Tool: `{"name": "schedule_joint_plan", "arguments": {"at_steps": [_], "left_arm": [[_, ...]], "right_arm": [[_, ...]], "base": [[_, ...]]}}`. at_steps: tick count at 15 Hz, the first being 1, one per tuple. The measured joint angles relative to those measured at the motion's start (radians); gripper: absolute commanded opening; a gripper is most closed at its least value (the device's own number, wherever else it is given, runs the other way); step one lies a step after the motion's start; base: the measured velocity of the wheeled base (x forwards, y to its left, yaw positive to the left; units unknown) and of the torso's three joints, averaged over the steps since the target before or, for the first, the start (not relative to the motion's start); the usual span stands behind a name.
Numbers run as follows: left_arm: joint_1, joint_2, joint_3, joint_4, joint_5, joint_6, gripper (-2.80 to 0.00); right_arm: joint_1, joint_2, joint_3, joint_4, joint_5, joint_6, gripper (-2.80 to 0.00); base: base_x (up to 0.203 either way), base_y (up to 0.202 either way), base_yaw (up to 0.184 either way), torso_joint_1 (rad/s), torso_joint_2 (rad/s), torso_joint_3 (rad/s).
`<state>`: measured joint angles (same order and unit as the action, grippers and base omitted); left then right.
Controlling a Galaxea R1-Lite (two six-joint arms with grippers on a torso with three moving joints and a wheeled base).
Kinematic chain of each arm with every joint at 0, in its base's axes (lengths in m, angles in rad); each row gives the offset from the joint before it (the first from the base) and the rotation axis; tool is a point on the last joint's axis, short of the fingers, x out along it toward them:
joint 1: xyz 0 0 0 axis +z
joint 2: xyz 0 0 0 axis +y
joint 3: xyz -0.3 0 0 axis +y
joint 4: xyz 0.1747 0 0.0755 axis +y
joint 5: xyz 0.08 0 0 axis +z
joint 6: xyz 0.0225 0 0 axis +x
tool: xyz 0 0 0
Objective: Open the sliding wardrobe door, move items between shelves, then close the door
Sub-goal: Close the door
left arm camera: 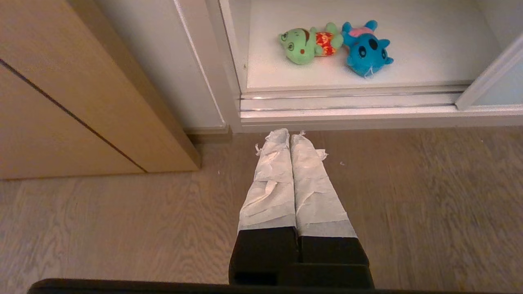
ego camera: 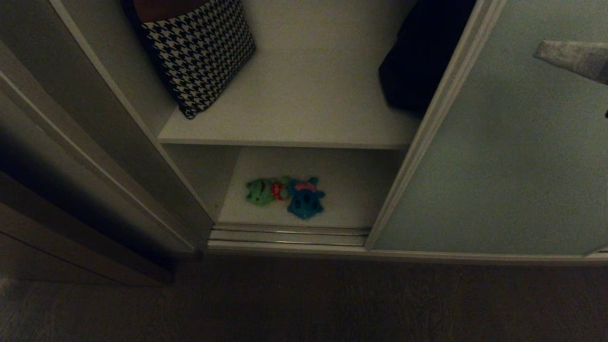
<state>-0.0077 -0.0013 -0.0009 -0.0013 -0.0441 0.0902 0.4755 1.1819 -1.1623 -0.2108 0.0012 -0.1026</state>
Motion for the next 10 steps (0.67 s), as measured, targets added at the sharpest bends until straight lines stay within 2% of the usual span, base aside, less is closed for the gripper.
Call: {"name": "schedule_joint_plan", "arguments": {"at_steps": [3, 10], "left_arm": [[0.000, 0.000, 0.000, 0.000, 0.000, 0.000, -2.80], [0.000, 0.000, 0.000, 0.000, 0.000, 0.000, -2.80]], "right_arm": [[0.012, 0.061, -0.022, -0.066, -0.061, -0.009, -2.80], [-0.018, 0.142, -0.068, -0.077, -0.074, 0.009, -2.80]], "base": [[0.000, 0.000, 0.000, 0.000, 0.00, 0.000], [0.000, 0.000, 0.000, 0.000, 0.00, 0.000]]}}
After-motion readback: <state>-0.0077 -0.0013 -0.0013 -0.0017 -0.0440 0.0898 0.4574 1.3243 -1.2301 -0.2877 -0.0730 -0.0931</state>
